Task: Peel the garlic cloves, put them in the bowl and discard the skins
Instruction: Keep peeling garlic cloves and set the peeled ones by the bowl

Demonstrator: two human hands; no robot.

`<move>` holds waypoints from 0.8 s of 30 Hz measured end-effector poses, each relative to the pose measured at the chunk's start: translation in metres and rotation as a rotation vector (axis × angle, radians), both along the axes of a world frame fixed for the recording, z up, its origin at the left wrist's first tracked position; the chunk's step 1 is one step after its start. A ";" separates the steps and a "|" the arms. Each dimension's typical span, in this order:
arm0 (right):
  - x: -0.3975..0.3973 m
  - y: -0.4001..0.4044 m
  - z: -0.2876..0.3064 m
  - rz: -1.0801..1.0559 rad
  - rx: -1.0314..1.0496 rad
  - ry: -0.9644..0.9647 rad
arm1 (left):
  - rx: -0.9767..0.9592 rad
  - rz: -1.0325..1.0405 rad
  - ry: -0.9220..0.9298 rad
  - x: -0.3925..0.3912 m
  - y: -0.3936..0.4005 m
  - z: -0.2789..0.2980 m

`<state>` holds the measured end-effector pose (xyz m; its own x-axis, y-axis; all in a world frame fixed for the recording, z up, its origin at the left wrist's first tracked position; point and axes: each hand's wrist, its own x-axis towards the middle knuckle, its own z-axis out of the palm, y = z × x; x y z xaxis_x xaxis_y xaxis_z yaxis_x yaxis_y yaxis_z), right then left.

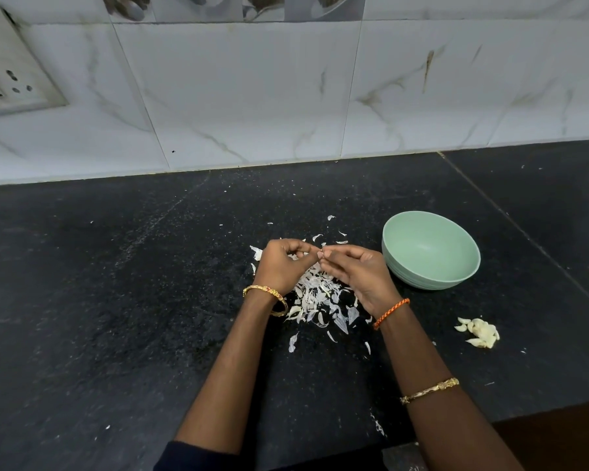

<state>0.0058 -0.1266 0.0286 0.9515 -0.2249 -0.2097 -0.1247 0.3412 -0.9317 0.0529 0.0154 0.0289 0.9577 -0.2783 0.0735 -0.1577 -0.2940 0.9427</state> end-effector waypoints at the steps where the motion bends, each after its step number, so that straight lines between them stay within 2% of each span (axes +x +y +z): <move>1: 0.000 0.000 0.000 0.008 0.006 -0.002 | -0.008 -0.007 0.012 0.000 0.000 0.000; 7: -0.001 0.001 0.004 0.009 -0.028 -0.021 | 0.005 -0.008 0.037 0.000 0.001 -0.004; 17: 0.000 -0.001 0.000 0.046 0.019 0.038 | 0.253 -0.008 -0.169 -0.002 -0.001 -0.006; 24: 0.002 0.003 0.001 -0.056 0.099 0.085 | 0.396 0.058 -0.348 -0.010 -0.009 -0.008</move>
<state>0.0077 -0.1237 0.0293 0.9159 -0.2514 -0.3129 -0.1798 0.4399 -0.8799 0.0432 0.0060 0.0210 0.9100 -0.2966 0.2897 -0.4145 -0.6342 0.6527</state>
